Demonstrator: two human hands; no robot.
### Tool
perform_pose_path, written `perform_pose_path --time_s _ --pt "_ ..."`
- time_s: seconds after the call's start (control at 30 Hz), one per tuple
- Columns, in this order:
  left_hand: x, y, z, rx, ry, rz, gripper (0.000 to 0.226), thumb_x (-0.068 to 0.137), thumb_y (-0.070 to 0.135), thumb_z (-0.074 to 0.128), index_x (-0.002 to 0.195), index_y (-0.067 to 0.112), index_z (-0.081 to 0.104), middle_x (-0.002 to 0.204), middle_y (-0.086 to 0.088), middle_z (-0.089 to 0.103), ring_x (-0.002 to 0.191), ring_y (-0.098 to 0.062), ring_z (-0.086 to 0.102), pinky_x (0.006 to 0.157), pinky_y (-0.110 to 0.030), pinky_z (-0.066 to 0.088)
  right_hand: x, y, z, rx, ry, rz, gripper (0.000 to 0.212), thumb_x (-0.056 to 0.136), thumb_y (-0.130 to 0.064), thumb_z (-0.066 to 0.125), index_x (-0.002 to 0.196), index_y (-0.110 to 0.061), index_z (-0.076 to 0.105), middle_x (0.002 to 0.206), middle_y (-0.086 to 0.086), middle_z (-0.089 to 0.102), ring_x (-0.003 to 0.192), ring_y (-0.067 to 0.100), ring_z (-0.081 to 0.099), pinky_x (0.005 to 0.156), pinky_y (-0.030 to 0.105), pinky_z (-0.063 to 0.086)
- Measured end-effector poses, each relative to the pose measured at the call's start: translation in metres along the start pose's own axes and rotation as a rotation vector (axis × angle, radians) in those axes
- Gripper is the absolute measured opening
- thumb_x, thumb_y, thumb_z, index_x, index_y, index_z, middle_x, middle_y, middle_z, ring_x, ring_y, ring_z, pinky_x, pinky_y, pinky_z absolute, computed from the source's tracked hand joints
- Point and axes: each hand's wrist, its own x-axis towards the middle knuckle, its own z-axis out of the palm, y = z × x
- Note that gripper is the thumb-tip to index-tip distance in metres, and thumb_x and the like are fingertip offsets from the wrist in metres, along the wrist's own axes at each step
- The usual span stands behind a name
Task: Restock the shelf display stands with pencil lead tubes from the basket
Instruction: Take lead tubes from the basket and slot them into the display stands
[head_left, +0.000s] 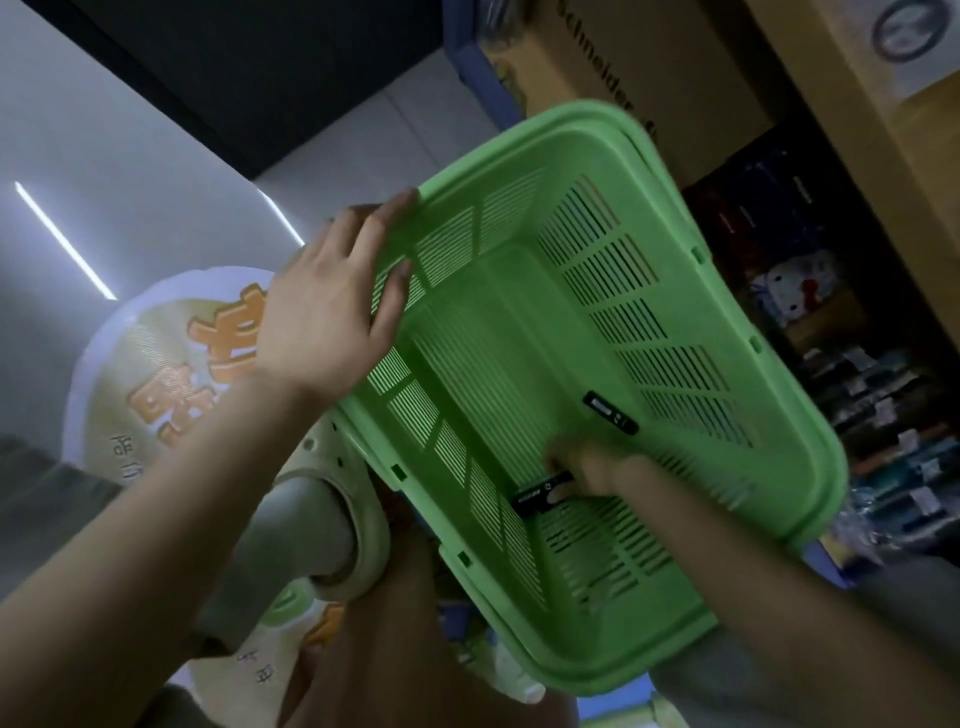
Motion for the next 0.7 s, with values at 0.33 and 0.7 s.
perform_pose_path --time_s 0.33,0.7 --pt "-0.001 0.0 0.002 0.016 0.009 -0.014 0.05 0.095 0.03 0.039 0.142 0.012 0.038 0.123 -0.017 0.051 0.112 -0.032 0.046 0.088 -0.041 0.039 0.016 -0.024 0.017 0.216 -0.085 0.104 0.032 0.098 -0.027 0.051 0.113 -0.001 0.058 0.096 0.011 0.06 0.073 0.017 0.051 0.055 0.023 0.035" --pt "-0.039 0.099 0.024 -0.84 -0.186 -0.544 0.048 0.097 0.037 0.045 0.137 0.012 0.036 0.129 0.001 0.047 0.116 -0.01 0.046 0.1 -0.028 0.038 -0.087 -0.068 -0.041 1.088 0.602 -0.382 0.015 0.101 -0.024 0.038 0.102 -0.024 0.053 0.1 -0.007 0.062 0.09 0.004 0.06 0.078 0.019 0.049"
